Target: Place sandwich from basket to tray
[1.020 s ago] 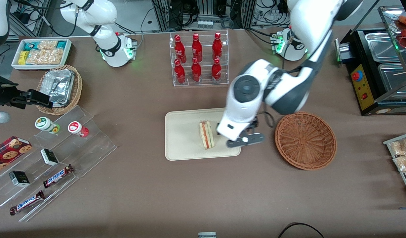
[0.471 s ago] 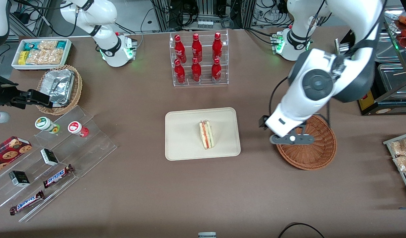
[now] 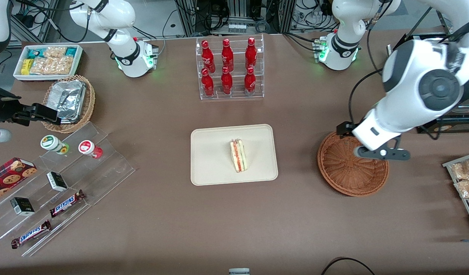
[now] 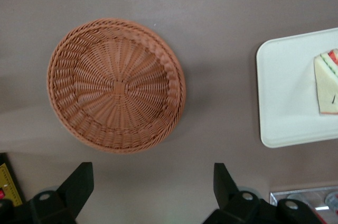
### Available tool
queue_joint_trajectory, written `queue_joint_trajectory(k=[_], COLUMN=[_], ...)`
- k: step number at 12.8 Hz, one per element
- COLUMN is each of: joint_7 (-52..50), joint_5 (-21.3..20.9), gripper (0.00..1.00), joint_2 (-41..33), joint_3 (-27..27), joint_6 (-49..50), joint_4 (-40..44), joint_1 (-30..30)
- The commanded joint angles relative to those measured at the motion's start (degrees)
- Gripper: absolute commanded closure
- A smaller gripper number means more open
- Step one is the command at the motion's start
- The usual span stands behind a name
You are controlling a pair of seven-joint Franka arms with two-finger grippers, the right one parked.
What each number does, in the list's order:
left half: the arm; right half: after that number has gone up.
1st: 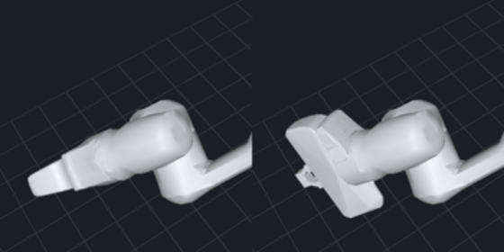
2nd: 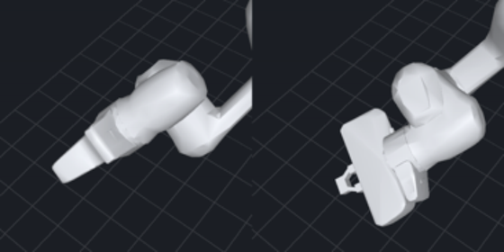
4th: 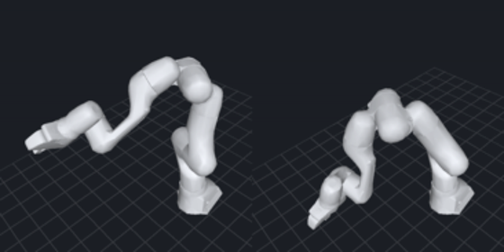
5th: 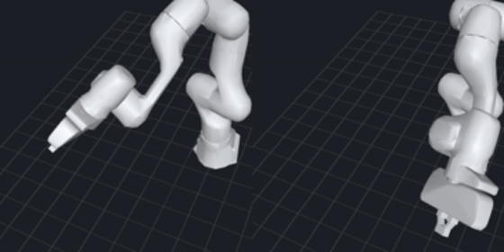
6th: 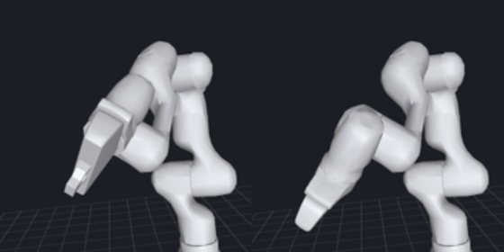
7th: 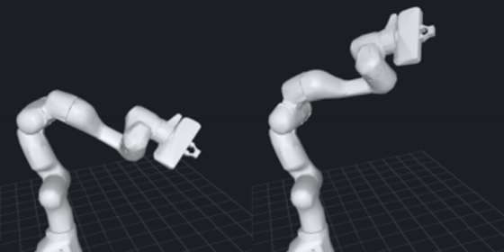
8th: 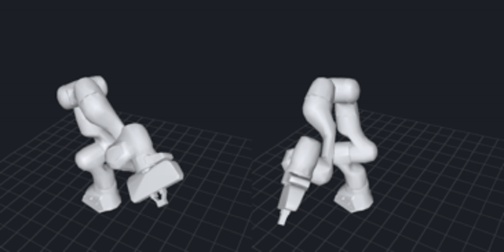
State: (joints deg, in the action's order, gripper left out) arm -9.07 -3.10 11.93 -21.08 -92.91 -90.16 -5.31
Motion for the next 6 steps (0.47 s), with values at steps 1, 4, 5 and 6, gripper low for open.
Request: queue_joint_trajectory(k=[1, 4, 5, 6], joint_7=[3.2, 6.1, 7.8, 8.0], joint_5=[1.8, 2.0, 2.9, 3.0], gripper=[0.00, 0.00, 0.00, 0.00], joint_2=[-3.7, -5.5, -6.0, -6.8], joint_3=[-0.1, 5.1, 6.9, 7.6], joint_6=[2.5, 5.4, 6.6, 6.9], joint_4=[-1.8, -1.9, -1.8, -1.9], joint_1=[-2.0, -0.2, 1.3, 1.7])
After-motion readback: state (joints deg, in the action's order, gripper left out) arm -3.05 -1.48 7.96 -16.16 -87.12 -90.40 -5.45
